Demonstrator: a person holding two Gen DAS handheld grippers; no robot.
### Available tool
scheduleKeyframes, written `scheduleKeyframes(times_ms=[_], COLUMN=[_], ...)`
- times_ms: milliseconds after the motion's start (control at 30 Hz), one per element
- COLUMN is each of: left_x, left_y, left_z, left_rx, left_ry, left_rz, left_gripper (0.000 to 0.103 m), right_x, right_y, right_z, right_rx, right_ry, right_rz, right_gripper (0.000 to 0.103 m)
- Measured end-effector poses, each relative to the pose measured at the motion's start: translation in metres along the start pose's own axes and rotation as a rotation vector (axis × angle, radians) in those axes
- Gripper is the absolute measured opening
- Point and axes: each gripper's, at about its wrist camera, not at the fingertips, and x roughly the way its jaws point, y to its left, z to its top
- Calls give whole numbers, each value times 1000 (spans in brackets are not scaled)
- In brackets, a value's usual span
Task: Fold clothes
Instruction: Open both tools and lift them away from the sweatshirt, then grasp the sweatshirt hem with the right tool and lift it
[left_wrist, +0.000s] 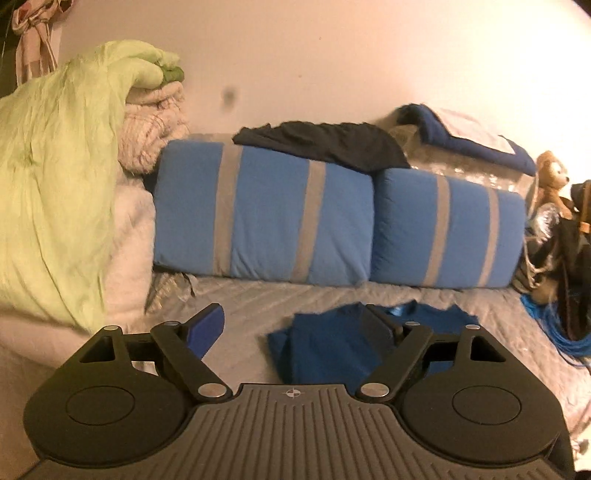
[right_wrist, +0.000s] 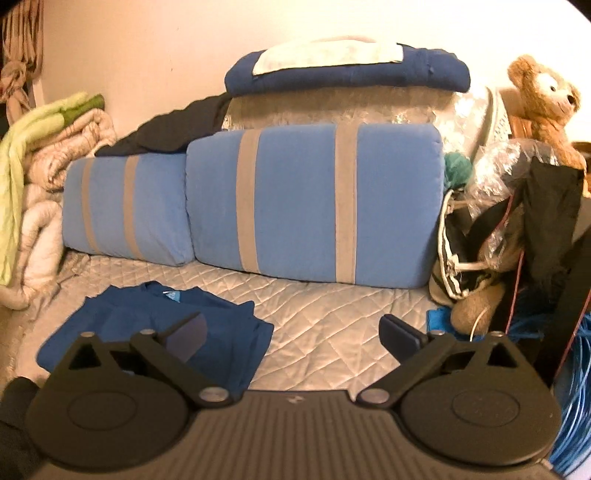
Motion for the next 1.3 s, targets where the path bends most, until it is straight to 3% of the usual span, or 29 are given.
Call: scheduleKeyframes(times_ms=[133, 300, 467, 767, 967, 1100, 1200, 1300], left_x=[16, 51, 67, 76, 82, 89, 93, 96], left_y=[-12, -25, -42, -66, -72, -73, -76, -79], left_z=[-37, -80, -111, -130, -136, -140, -143, -146], left_rx=[-20, -57, -48, -43, -44, -61, -65, -63], left_ry=[50, 151, 188, 191, 183, 193, 201, 201], left_rz=[-37, -91, -106, -158, -166, -175, -176, -186], left_gripper=[82, 82, 82, 82, 82, 82, 82, 82], right_x=[6, 54, 111, 190, 206, 209, 213, 217], right_y=[-4, -5, 4, 17, 26, 26, 22, 22], right_z=[-22, -69, -117, -183, -201, -208, -210, -209], right_rx=[45, 179, 306, 523, 629, 689, 739, 747], right_ry=[34, 117, 205, 366, 393, 359, 326, 304], right_rz=[34, 112, 196, 330, 418, 439, 432, 405], right_gripper=[103, 103, 103, 98, 88, 85, 76, 47])
